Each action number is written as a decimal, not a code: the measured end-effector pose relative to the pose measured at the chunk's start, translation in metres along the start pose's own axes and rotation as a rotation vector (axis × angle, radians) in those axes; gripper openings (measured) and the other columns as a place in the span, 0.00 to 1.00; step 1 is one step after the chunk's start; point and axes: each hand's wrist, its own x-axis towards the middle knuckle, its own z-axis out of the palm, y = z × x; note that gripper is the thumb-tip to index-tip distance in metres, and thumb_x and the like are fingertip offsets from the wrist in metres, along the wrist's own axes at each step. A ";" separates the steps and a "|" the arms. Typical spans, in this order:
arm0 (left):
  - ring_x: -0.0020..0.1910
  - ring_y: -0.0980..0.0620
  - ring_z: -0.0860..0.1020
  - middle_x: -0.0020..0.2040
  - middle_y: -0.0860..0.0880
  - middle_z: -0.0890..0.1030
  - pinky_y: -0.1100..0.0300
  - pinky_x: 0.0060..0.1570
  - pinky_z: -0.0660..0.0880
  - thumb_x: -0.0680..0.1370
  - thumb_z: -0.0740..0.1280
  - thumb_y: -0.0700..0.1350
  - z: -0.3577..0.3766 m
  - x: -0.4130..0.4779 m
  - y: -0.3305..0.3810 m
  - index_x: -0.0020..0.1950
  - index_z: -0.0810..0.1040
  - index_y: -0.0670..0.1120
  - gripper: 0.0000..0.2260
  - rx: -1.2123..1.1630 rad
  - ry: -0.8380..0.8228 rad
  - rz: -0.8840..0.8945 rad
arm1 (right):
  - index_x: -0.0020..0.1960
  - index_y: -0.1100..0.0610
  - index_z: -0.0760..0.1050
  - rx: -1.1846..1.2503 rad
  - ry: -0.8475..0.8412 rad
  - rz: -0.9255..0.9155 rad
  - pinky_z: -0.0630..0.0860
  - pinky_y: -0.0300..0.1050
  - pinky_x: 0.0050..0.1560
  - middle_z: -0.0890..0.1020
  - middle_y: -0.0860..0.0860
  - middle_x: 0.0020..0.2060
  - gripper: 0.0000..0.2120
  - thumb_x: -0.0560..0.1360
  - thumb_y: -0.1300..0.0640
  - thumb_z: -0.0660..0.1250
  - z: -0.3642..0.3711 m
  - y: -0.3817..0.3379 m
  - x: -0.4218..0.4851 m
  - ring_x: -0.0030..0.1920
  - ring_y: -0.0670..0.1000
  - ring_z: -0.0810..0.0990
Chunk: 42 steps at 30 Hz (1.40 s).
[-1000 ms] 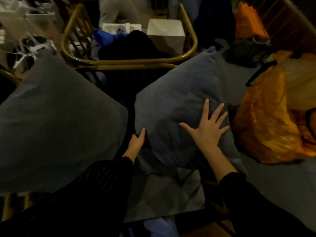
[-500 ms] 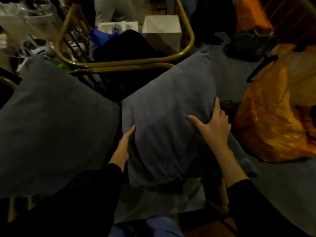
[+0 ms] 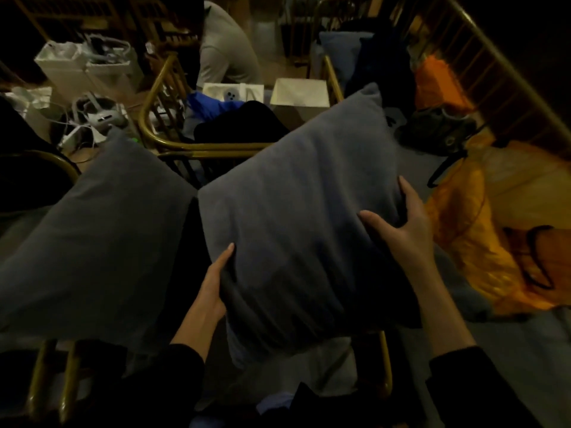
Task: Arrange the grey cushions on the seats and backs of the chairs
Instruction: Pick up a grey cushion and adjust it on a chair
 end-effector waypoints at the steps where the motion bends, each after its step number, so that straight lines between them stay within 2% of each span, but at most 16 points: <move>1: 0.54 0.45 0.81 0.48 0.46 0.87 0.52 0.53 0.76 0.77 0.66 0.50 0.004 -0.003 0.001 0.61 0.79 0.44 0.15 -0.005 -0.012 0.014 | 0.75 0.46 0.59 0.008 0.002 -0.008 0.68 0.57 0.69 0.70 0.51 0.70 0.46 0.62 0.30 0.70 0.001 -0.003 -0.001 0.70 0.52 0.68; 4: 0.51 0.47 0.82 0.47 0.47 0.87 0.54 0.48 0.76 0.76 0.68 0.50 0.007 -0.017 0.013 0.58 0.80 0.44 0.14 0.019 0.003 0.066 | 0.75 0.47 0.60 0.042 -0.014 -0.027 0.67 0.56 0.70 0.70 0.51 0.71 0.45 0.64 0.32 0.70 0.003 -0.016 0.003 0.70 0.52 0.68; 7: 0.57 0.44 0.82 0.56 0.45 0.85 0.50 0.59 0.76 0.65 0.78 0.55 -0.003 -0.035 0.042 0.61 0.80 0.43 0.29 0.068 0.065 0.167 | 0.74 0.48 0.63 0.135 -0.029 -0.066 0.68 0.54 0.69 0.71 0.50 0.71 0.44 0.63 0.33 0.70 0.011 -0.038 0.012 0.70 0.50 0.69; 9: 0.56 0.44 0.82 0.55 0.45 0.85 0.49 0.62 0.75 0.61 0.80 0.54 -0.014 -0.053 0.074 0.60 0.81 0.41 0.31 0.117 0.136 0.291 | 0.74 0.49 0.64 0.204 -0.046 -0.099 0.68 0.52 0.70 0.71 0.50 0.71 0.43 0.64 0.34 0.69 0.025 -0.062 0.020 0.70 0.49 0.70; 12: 0.51 0.52 0.81 0.50 0.50 0.83 0.56 0.53 0.78 0.68 0.77 0.48 -0.034 -0.093 0.133 0.60 0.78 0.45 0.23 0.169 0.285 0.506 | 0.75 0.52 0.63 0.272 -0.099 -0.175 0.68 0.51 0.70 0.71 0.52 0.71 0.42 0.65 0.35 0.67 0.060 -0.113 0.026 0.70 0.51 0.70; 16: 0.49 0.56 0.83 0.52 0.53 0.84 0.61 0.47 0.80 0.69 0.77 0.45 -0.098 -0.151 0.208 0.61 0.78 0.46 0.22 0.231 0.396 0.738 | 0.75 0.55 0.62 0.339 -0.220 -0.272 0.65 0.40 0.63 0.71 0.55 0.71 0.33 0.74 0.46 0.68 0.130 -0.201 0.015 0.70 0.55 0.69; 18: 0.44 0.61 0.82 0.50 0.55 0.83 0.67 0.40 0.80 0.71 0.75 0.45 -0.143 -0.182 0.242 0.61 0.77 0.48 0.20 0.259 0.463 0.802 | 0.74 0.56 0.63 0.380 -0.278 -0.301 0.65 0.37 0.61 0.71 0.55 0.70 0.29 0.77 0.49 0.66 0.173 -0.249 -0.004 0.69 0.54 0.69; 21: 0.49 0.59 0.81 0.53 0.56 0.82 0.67 0.40 0.79 0.69 0.76 0.49 -0.228 -0.216 0.290 0.65 0.75 0.49 0.25 0.303 0.590 0.863 | 0.74 0.57 0.64 0.473 -0.369 -0.356 0.68 0.45 0.68 0.73 0.54 0.69 0.30 0.76 0.46 0.67 0.247 -0.315 -0.046 0.69 0.53 0.70; 24: 0.59 0.52 0.76 0.62 0.54 0.77 0.60 0.51 0.73 0.67 0.77 0.55 -0.323 -0.239 0.331 0.72 0.69 0.48 0.37 0.302 0.732 0.834 | 0.75 0.55 0.60 0.505 -0.464 -0.364 0.67 0.51 0.71 0.71 0.53 0.71 0.39 0.72 0.37 0.65 0.326 -0.371 -0.097 0.71 0.53 0.69; 27: 0.61 0.48 0.76 0.66 0.48 0.77 0.58 0.53 0.73 0.64 0.78 0.57 -0.418 -0.254 0.369 0.73 0.69 0.47 0.41 0.300 0.791 0.784 | 0.76 0.54 0.60 0.523 -0.512 -0.339 0.67 0.54 0.70 0.70 0.52 0.71 0.43 0.68 0.32 0.62 0.405 -0.419 -0.151 0.71 0.53 0.69; 32: 0.61 0.49 0.75 0.69 0.48 0.74 0.65 0.44 0.73 0.69 0.77 0.52 -0.535 -0.256 0.428 0.74 0.66 0.46 0.38 0.368 0.812 0.763 | 0.77 0.54 0.57 0.534 -0.559 -0.286 0.66 0.54 0.72 0.68 0.52 0.73 0.37 0.74 0.41 0.65 0.505 -0.480 -0.209 0.72 0.54 0.68; 35: 0.65 0.50 0.71 0.73 0.48 0.69 0.58 0.59 0.71 0.67 0.77 0.53 -0.565 -0.238 0.453 0.76 0.61 0.48 0.42 0.422 0.799 0.776 | 0.77 0.53 0.55 0.527 -0.505 -0.230 0.65 0.52 0.72 0.67 0.53 0.74 0.37 0.75 0.41 0.65 0.540 -0.492 -0.219 0.72 0.54 0.67; 38: 0.70 0.50 0.69 0.73 0.48 0.69 0.55 0.67 0.69 0.67 0.78 0.52 -0.569 -0.202 0.450 0.76 0.61 0.48 0.42 0.619 0.663 0.762 | 0.78 0.49 0.50 0.355 -0.423 -0.101 0.63 0.60 0.71 0.63 0.58 0.74 0.38 0.75 0.38 0.62 0.563 -0.477 -0.218 0.72 0.61 0.64; 39: 0.73 0.48 0.67 0.75 0.47 0.67 0.52 0.70 0.66 0.66 0.78 0.57 -0.567 -0.183 0.442 0.77 0.59 0.50 0.45 0.745 0.653 0.702 | 0.79 0.49 0.48 0.277 -0.417 -0.043 0.62 0.61 0.71 0.61 0.60 0.74 0.38 0.76 0.38 0.61 0.570 -0.469 -0.218 0.72 0.63 0.63; 41: 0.78 0.42 0.54 0.80 0.42 0.54 0.43 0.76 0.55 0.63 0.72 0.70 -0.560 -0.142 0.420 0.79 0.48 0.56 0.53 1.053 0.693 0.499 | 0.79 0.49 0.43 0.109 -0.446 0.059 0.58 0.62 0.71 0.57 0.62 0.75 0.37 0.78 0.39 0.58 0.582 -0.451 -0.216 0.73 0.65 0.59; 42: 0.79 0.39 0.48 0.80 0.40 0.47 0.38 0.75 0.49 0.64 0.69 0.71 -0.555 -0.124 0.408 0.78 0.43 0.60 0.52 1.170 0.724 0.420 | 0.79 0.48 0.41 0.028 -0.476 0.102 0.58 0.63 0.70 0.56 0.63 0.75 0.36 0.79 0.39 0.56 0.587 -0.441 -0.215 0.73 0.66 0.59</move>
